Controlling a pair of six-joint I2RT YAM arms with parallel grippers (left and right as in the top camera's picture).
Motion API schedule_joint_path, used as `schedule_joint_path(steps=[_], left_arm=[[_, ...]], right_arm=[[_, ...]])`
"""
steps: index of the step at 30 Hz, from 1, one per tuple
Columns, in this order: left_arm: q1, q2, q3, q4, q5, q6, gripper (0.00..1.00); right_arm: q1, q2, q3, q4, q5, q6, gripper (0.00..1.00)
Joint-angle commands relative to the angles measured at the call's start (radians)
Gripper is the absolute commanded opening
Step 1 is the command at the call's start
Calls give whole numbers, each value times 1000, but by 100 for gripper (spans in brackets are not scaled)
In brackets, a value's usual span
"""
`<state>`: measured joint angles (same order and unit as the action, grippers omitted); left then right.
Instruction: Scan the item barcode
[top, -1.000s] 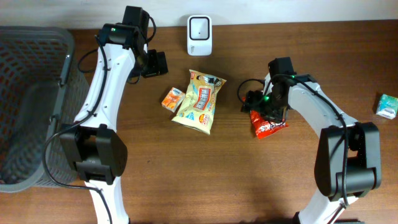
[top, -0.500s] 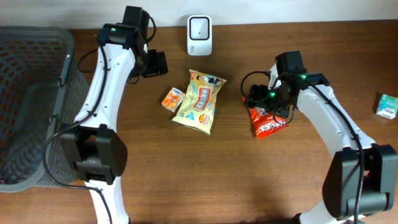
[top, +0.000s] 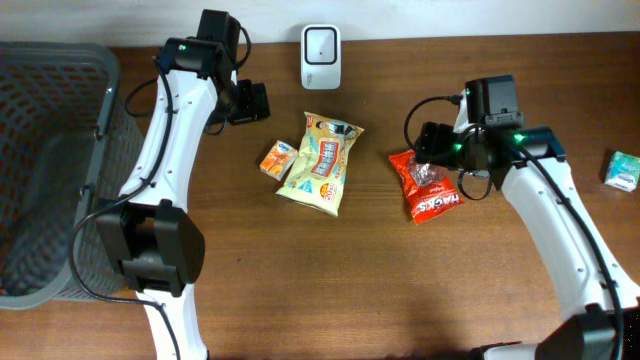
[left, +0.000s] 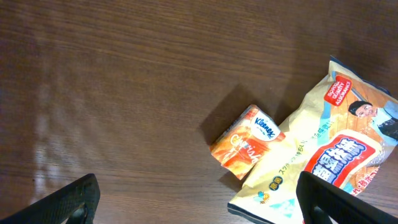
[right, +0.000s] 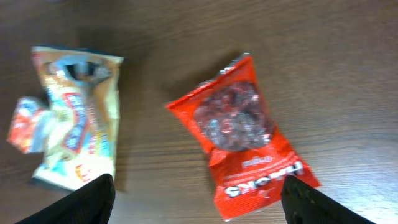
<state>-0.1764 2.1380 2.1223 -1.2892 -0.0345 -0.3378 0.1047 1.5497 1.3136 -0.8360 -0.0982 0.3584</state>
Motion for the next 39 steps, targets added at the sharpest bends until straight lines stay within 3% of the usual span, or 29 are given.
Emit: schedule_joint_path(steps=[1, 3, 5, 8, 12, 14, 17, 20, 21, 22, 23, 25, 29, 33, 35, 39], left_arm=[[3, 10, 3, 2, -7, -10, 99], [3, 10, 3, 2, -7, -10, 99], [3, 10, 3, 2, -7, -10, 99], [3, 10, 3, 2, -7, -10, 99], [3, 10, 3, 2, -7, -10, 99], [3, 10, 3, 2, -7, -10, 99], [3, 10, 3, 2, -7, -10, 99], [3, 10, 3, 2, -7, -10, 99], [3, 10, 3, 2, -7, -10, 99], [3, 10, 3, 2, -7, -10, 99], [3, 10, 3, 2, -7, -10, 99], [3, 10, 3, 2, -7, -10, 99], [3, 10, 3, 2, -7, -10, 99], [3, 10, 3, 2, -7, -10, 99], [3, 10, 3, 2, -7, -10, 99], [3, 10, 3, 2, -7, -10, 99]], right_arm=[[-3, 105, 15, 8, 218, -11, 85], [-7, 196, 15, 46, 165, -57, 84], [3, 297, 15, 73, -46, -229, 84], [72, 356, 15, 77, 66, -246, 81], [174, 364, 15, 87, 445, -25, 81], [198, 373, 14, 121, 443, 70, 81], [264, 422, 13, 203, 455, 58, 81], [266, 492, 13, 209, 476, 146, 81], [266, 506, 13, 209, 481, 149, 79], [266, 513, 13, 204, 481, 149, 62], [267, 513, 13, 202, 480, 149, 38], [267, 509, 21, 197, 475, 149, 7], [266, 436, 202, 6, 460, 149, 4], [224, 338, 431, -181, 175, 75, 4], [150, 302, 447, -214, -77, 26, 4], [-9, 322, 382, -263, -214, -47, 4]])
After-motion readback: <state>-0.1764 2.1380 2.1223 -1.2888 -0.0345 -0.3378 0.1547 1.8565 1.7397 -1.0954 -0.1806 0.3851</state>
